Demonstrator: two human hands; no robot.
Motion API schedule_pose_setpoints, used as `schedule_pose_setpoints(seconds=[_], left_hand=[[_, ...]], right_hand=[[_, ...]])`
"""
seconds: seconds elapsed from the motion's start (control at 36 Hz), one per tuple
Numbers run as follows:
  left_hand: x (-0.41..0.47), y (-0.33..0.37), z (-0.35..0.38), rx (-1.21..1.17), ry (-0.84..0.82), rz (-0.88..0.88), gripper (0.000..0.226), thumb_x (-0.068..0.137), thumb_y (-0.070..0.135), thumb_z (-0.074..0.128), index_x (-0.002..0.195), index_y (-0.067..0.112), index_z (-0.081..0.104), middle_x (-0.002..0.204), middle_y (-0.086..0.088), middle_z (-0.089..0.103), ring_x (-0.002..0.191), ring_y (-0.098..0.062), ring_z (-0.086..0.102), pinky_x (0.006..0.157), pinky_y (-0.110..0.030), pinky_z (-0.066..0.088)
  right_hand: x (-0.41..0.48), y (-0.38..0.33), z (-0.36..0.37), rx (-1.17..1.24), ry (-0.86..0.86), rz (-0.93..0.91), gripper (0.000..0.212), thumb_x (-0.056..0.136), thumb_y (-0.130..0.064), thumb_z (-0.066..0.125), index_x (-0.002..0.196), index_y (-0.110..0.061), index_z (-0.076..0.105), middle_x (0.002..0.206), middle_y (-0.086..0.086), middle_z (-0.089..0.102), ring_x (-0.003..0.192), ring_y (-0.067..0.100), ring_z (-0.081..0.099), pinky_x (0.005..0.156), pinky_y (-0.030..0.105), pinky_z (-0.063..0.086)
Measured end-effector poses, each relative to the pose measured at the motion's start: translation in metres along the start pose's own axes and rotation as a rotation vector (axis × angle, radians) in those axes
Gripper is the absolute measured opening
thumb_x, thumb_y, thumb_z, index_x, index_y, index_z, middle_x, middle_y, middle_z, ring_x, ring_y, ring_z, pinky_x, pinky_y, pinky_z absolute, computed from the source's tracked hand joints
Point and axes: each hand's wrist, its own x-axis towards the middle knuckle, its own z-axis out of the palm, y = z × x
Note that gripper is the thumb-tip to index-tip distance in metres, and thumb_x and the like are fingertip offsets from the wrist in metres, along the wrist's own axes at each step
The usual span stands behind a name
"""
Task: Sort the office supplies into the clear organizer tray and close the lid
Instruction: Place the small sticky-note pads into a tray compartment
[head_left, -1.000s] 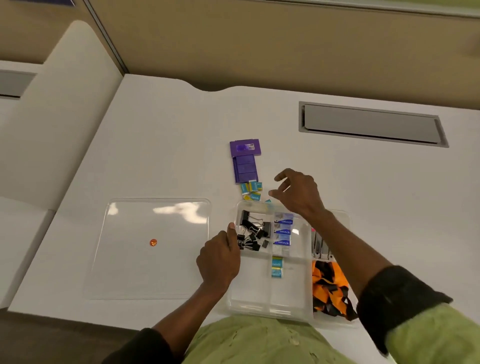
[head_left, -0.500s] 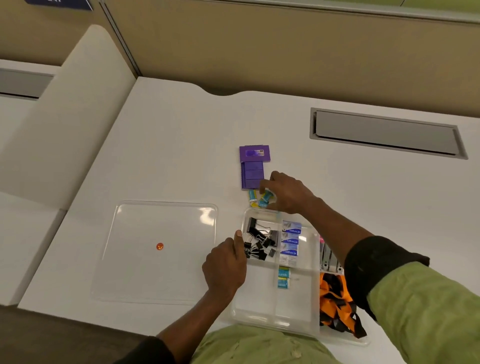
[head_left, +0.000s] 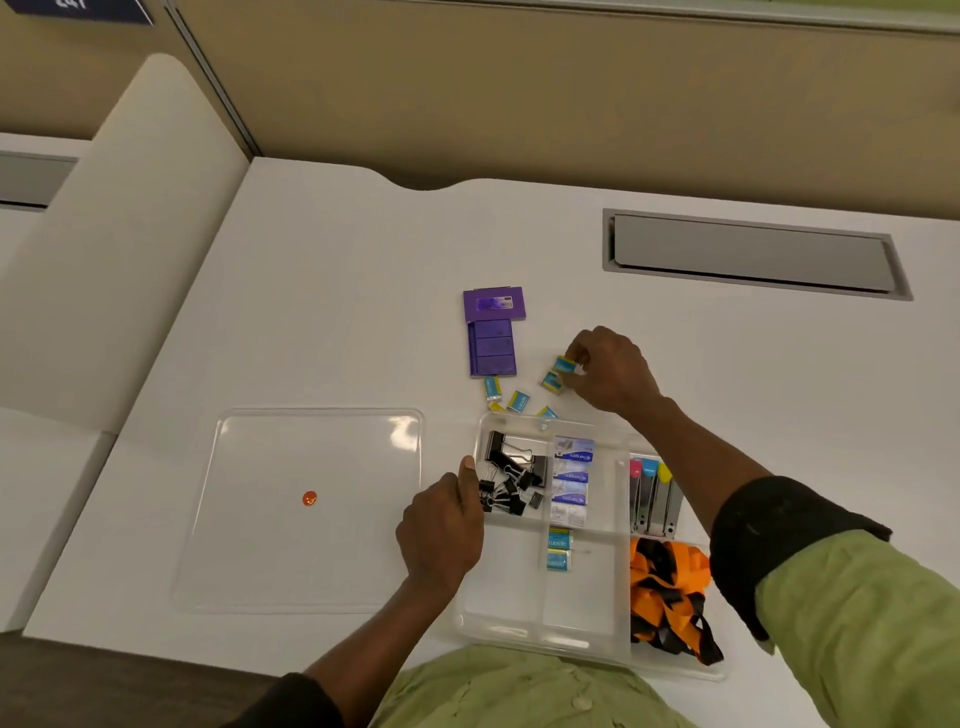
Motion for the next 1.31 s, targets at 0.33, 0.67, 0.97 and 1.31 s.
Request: schedule_pose_setpoints(seconds=[0.33, 0.67, 0.97, 1.31], left_hand=[[-0.002, 0.003, -0.004, -0.006, 0.015, 0.006, 0.065, 0.108, 0.060, 0.029, 0.060, 0.020, 0.045, 0.063, -0.002, 0.064, 0.065, -0.030, 0.064, 0.064, -0.040, 0.055], [-0.004, 0.005, -0.008, -0.024, 0.023, 0.032, 0.069, 0.105, 0.062, 0.024, 0.062, 0.016, 0.054, 0.060, 0.001, 0.061, 0.060, -0.026, 0.061, 0.060, -0.036, 0.051], [0.000, 0.003, -0.004, -0.015, 0.016, 0.016, 0.073, 0.106, 0.063, 0.024, 0.070, 0.014, 0.064, 0.072, -0.009, 0.071, 0.073, -0.036, 0.068, 0.067, -0.041, 0.056], [-0.002, 0.009, -0.010, 0.031, -0.010, 0.042, 0.070, 0.110, 0.058, 0.024, 0.087, 0.013, 0.072, 0.095, -0.016, 0.077, 0.094, -0.043, 0.069, 0.072, -0.038, 0.043]], right_hand=[[0.005, 0.011, 0.011, 0.061, -0.021, 0.097, 0.053, 0.074, -0.054, 0.080, 0.106, -0.014, 0.068, 0.099, 0.005, 0.064, 0.083, 0.016, 0.057, 0.072, 0.031, 0.046], [-0.006, -0.027, 0.016, -0.082, -0.073, -0.012, 0.058, 0.074, -0.041, 0.082, 0.123, -0.019, 0.060, 0.112, 0.011, 0.057, 0.104, 0.027, 0.055, 0.079, 0.035, 0.047], [-0.146, -0.074, -0.059, 0.230, 0.047, -0.128, 0.048, 0.071, -0.046, 0.080, 0.109, -0.027, 0.060, 0.096, -0.010, 0.060, 0.080, 0.009, 0.059, 0.068, 0.026, 0.056], [-0.256, -0.048, 0.003, -0.076, -0.359, -0.075, 0.052, 0.084, -0.045, 0.070, 0.129, -0.028, 0.049, 0.126, -0.006, 0.053, 0.106, 0.012, 0.058, 0.083, 0.026, 0.057]])
